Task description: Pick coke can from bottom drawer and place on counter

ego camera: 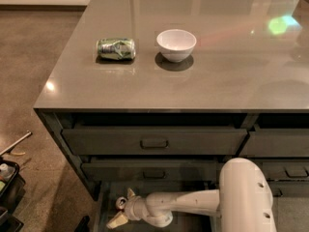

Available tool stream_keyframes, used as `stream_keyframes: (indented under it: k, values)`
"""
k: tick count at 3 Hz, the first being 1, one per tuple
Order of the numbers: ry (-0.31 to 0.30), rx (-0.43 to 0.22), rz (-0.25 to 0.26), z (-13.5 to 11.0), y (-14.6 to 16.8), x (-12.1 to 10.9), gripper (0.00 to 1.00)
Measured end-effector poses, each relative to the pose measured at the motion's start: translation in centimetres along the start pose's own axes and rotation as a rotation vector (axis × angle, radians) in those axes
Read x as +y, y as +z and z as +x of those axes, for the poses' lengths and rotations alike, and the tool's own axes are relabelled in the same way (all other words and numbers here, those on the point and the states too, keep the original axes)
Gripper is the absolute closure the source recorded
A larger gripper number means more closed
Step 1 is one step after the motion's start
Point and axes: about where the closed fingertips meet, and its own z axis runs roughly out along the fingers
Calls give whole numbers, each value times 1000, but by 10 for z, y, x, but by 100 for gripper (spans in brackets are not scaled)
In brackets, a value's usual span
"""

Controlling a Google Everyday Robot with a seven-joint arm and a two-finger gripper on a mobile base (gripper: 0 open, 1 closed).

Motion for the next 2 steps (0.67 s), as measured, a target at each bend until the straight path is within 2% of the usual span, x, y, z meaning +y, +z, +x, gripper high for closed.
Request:
stream_keyframes:
  k: [1,2]
  values:
    - [0,0,0,0,0,0,17]
    - [0,0,0,0,0,0,40]
